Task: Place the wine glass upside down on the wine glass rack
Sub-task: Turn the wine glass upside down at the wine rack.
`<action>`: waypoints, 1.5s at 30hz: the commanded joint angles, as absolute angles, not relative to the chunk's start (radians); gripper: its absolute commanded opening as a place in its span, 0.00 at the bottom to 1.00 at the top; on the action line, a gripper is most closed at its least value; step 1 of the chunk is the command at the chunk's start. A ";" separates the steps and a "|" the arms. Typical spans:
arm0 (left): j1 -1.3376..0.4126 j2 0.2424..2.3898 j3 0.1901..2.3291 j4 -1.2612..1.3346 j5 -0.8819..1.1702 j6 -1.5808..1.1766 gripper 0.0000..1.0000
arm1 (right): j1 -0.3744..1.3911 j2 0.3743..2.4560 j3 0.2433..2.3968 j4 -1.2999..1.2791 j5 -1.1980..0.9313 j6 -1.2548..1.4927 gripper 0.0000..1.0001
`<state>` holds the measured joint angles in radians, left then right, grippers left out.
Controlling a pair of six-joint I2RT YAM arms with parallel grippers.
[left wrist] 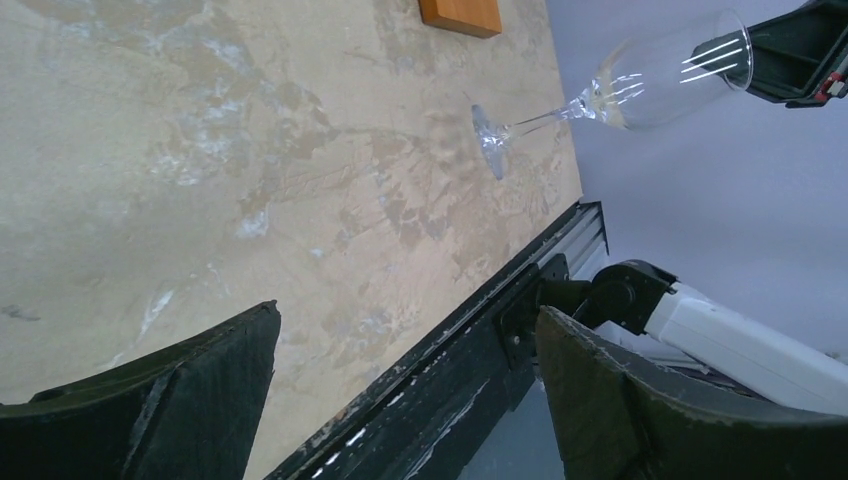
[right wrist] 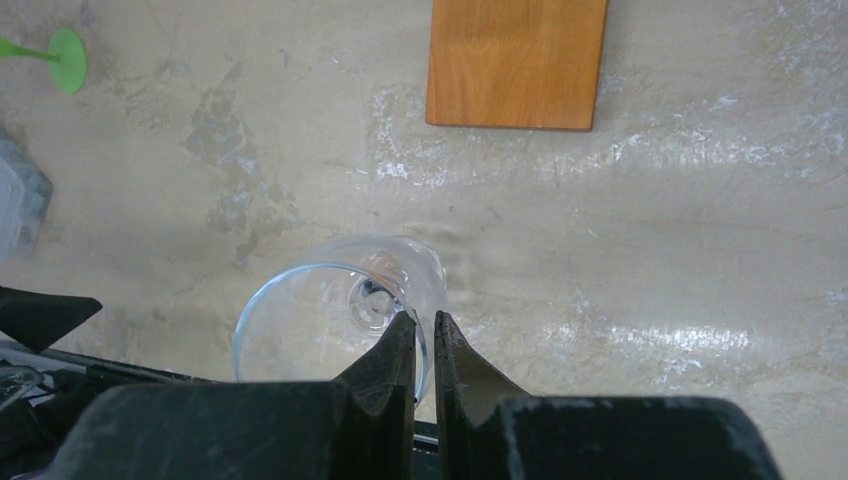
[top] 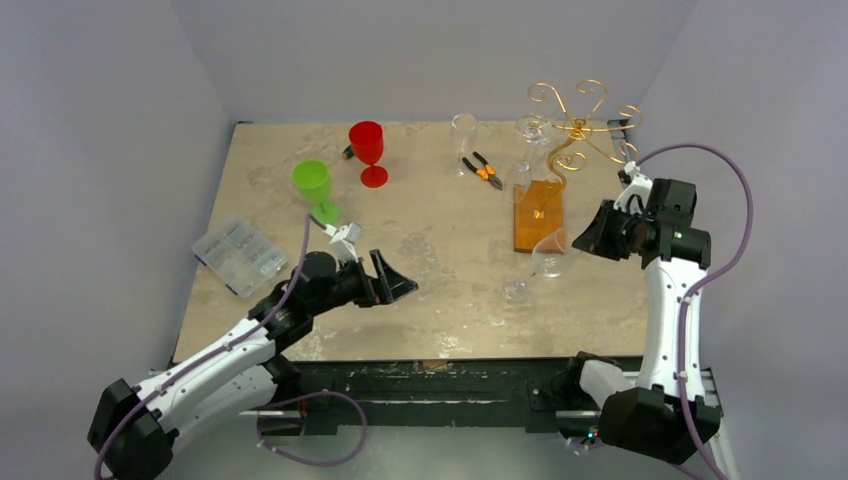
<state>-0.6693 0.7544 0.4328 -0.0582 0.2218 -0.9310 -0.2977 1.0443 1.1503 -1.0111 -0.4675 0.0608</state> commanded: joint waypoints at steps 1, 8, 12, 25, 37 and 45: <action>-0.716 0.856 0.439 0.173 0.172 -1.029 0.95 | -0.277 1.018 1.147 -0.980 -0.531 0.099 0.01; -0.751 1.066 0.454 0.367 0.170 -1.128 0.94 | -0.235 1.014 1.143 -0.962 -0.536 0.135 0.01; -0.775 1.206 0.483 0.482 0.190 -1.187 0.92 | -0.212 1.010 1.137 -0.949 -0.538 0.157 0.01; -0.865 1.662 0.599 0.861 0.254 -1.445 0.80 | -0.188 1.003 1.112 -0.920 -0.574 0.188 0.01; -0.907 1.821 0.675 0.945 0.271 -1.528 0.61 | -0.188 1.000 1.100 -0.897 -0.610 0.210 0.01; -0.917 1.905 0.689 1.053 0.287 -1.603 0.48 | -0.187 0.988 1.093 -0.891 -0.628 0.218 0.01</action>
